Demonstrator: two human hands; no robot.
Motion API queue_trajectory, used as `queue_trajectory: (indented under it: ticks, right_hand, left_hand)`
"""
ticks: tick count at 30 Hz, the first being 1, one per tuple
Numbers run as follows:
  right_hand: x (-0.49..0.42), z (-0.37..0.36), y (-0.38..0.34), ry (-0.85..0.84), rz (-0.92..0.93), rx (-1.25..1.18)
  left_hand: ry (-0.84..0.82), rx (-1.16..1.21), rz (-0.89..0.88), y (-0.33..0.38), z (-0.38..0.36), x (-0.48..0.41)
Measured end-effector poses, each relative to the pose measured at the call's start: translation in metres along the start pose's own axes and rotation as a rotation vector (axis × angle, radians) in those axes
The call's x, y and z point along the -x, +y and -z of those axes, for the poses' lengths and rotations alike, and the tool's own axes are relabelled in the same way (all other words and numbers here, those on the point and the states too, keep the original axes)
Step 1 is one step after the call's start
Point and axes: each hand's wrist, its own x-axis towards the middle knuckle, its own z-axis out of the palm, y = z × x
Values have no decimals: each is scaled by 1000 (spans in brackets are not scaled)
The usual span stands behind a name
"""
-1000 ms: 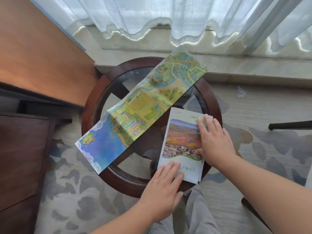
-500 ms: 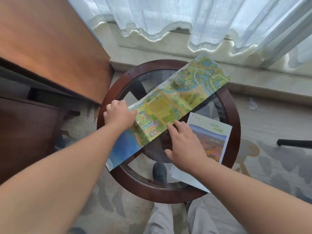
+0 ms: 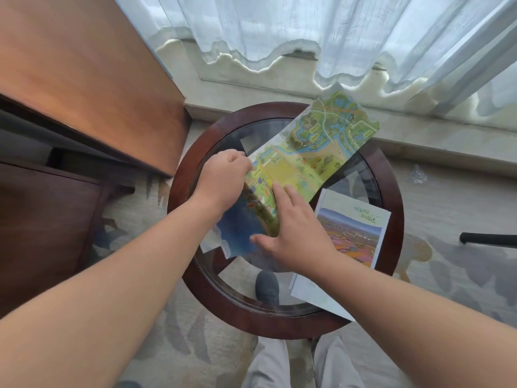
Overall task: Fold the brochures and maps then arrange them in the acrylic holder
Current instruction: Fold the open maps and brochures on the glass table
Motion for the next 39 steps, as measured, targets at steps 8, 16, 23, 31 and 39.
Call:
queue_trajectory:
  ticks: [8, 16, 23, 31, 39]
  right_hand:
    - [-1, 40, -11, 256, 46, -247]
    - [-25, 43, 21, 107, -246, -611]
    - [-38, 23, 51, 31, -93, 68]
    - [-66, 15, 50, 80, 74, 340]
    - [-89, 6, 51, 95, 142, 562]
  left_hand:
    - [91, 140, -240, 36, 6, 20]
    - [-55, -353, -222, -40, -20, 10]
    - [-137, -721, -100, -93, -50, 3]
    - [-47, -953, -227, -97, -60, -27]
    - [-80, -1022, -366, -101, -81, -43]
